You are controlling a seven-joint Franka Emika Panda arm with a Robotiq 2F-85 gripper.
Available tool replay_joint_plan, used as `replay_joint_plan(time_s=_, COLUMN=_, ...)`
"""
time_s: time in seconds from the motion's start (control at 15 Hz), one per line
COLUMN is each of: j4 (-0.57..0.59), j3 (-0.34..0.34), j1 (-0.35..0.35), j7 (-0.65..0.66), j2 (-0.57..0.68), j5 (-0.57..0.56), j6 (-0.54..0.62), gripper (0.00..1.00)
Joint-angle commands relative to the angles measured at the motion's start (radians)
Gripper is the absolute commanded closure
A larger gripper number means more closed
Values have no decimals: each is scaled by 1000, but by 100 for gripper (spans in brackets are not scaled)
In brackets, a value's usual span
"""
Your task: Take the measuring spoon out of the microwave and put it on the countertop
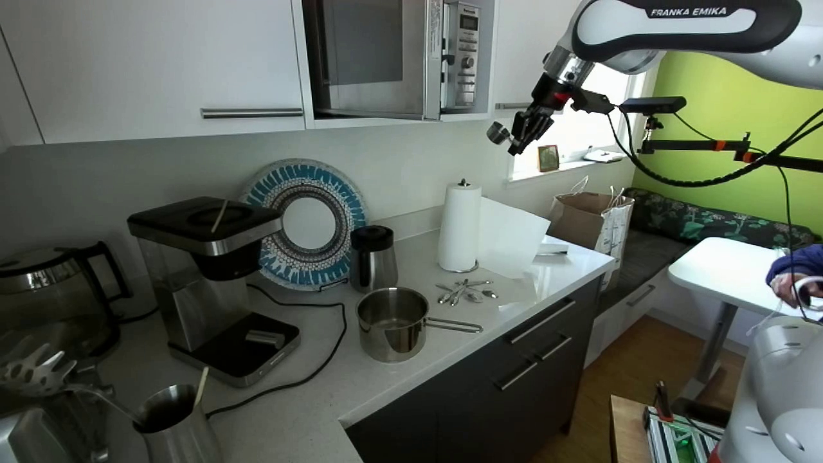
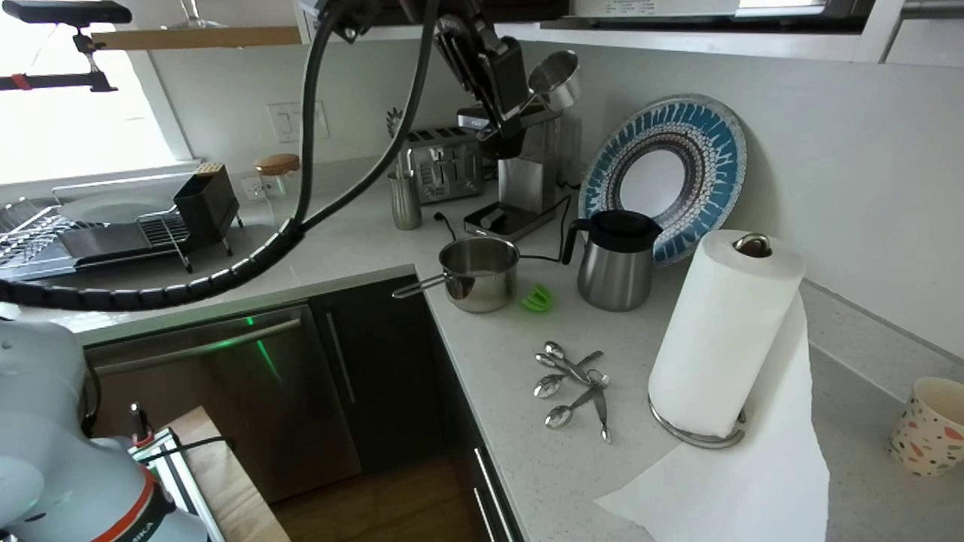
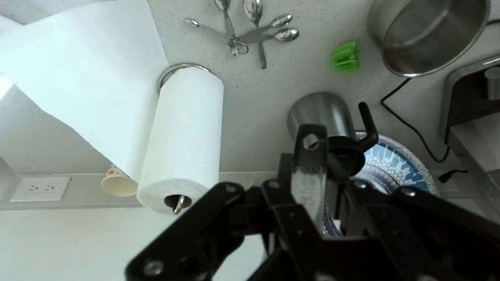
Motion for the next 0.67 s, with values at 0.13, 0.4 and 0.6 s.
replay_joint_plan(time_s=0.13, j4=16, j3=-1, j1=5, j7=0, j2=9, j5=0, j6=-3, gripper=77)
replay_joint_plan(time_s=0.4, j4=-77, j3=-5, j1=14, j7=10, j2=40, j5=35, j6=37, gripper=94)
replay_joint_plan(time_s=0.6, j4=-250, j3=13, j1=-6, j7=77, j2=46, j5=20, j6=172, gripper=94)
